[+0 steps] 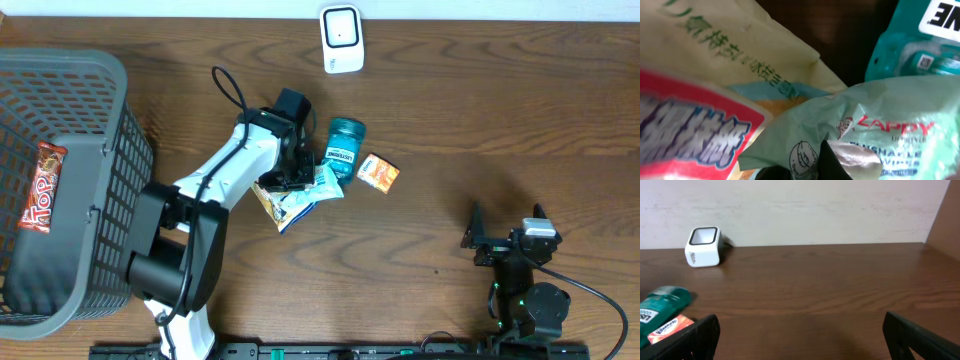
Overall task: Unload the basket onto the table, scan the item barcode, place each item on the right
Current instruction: 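Lower the wipes pack onto the table and open the left gripper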
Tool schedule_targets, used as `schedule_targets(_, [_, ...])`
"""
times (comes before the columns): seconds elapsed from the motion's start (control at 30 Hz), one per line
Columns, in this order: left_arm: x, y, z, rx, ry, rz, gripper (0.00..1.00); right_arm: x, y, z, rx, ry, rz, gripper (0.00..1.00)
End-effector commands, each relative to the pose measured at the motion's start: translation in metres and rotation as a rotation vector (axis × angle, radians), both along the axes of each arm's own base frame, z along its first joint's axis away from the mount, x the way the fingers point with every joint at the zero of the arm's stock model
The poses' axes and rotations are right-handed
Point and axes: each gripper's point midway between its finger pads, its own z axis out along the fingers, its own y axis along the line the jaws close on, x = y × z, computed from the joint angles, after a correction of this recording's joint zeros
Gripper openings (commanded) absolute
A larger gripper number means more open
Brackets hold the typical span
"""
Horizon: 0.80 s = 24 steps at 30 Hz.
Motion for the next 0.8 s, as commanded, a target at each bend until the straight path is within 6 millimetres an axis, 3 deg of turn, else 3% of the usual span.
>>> schedule_targets(0.0, [-0.011, 0.003, -0.027, 0.049, 0.066, -0.020, 0.08, 0.000, 0.003, -0.001, 0.014, 0.001, 0.012, 0.99])
schedule_targets(0.33, [-0.012, 0.002, -0.029, 0.052, 0.071, -0.025, 0.07, 0.000, 0.003, -0.001, 0.014, 0.001, 0.012, 0.99])
schedule_targets(0.53, [-0.004, 0.006, -0.008, 0.061, 0.002, -0.029, 0.08, 0.000, 0.003, -0.001, 0.014, 0.001, 0.012, 0.99])
schedule_targets(0.6, [0.001, 0.008, 0.008, 0.066, -0.050, -0.030, 0.21, 0.000, 0.003, -0.001, 0.014, 0.001, 0.012, 0.99])
schedule_targets(0.67, [0.005, 0.008, 0.031, 0.052, -0.113, -0.039, 0.45, 0.000, 0.003, -0.001, 0.014, 0.001, 0.012, 0.99])
schedule_targets(0.7, [0.006, 0.008, 0.045, 0.038, -0.150, -0.048, 0.75, 0.000, 0.003, -0.001, 0.014, 0.001, 0.012, 0.99])
schedule_targets(0.77, [0.009, 0.007, 0.074, 0.011, -0.232, -0.055, 0.95, 0.000, 0.003, -0.001, 0.014, 0.001, 0.012, 0.99])
